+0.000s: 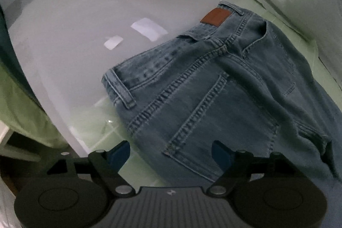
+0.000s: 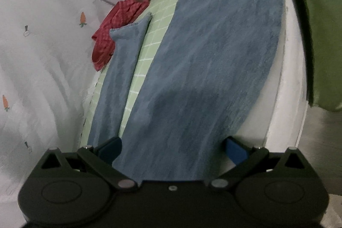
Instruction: Fold clothes
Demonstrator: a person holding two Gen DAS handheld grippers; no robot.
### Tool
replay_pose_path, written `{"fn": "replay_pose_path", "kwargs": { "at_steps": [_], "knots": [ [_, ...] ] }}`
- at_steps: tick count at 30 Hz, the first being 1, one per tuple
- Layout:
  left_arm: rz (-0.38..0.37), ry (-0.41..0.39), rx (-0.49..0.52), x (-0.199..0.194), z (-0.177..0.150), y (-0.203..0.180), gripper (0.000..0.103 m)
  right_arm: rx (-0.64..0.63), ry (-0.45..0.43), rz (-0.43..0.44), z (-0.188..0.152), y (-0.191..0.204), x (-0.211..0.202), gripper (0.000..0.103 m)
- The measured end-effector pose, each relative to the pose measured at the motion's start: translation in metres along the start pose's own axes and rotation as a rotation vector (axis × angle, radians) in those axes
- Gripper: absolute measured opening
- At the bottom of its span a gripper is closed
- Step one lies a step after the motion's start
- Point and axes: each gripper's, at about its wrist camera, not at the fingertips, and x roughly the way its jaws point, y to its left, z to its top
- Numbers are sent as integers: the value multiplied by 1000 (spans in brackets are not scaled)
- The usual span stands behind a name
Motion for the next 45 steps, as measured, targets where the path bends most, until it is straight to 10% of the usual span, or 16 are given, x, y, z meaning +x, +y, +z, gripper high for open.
{"fn": "replay_pose_path", "kwargs": {
  "at_steps": [5,9,14,27,45],
  "knots": [
    [-30,16,-12,11,-1,-2,82,24,-49,-42,8,-1,2,102],
    [-13,-4,-17,10,0,-8,48,52,-77,-104,20,-2,3,83],
    [-25,-32,-117,1,7,-3,13,169,-93,-123,25,-20,4,6],
    [-92,-275,-145,-127,32,-15,11,-100,-232,71,49,52,-73,4],
    [-53,-310,-120,-114,57,-66,10,-285,-276,125,81,136,-14,4]
  ]
}}
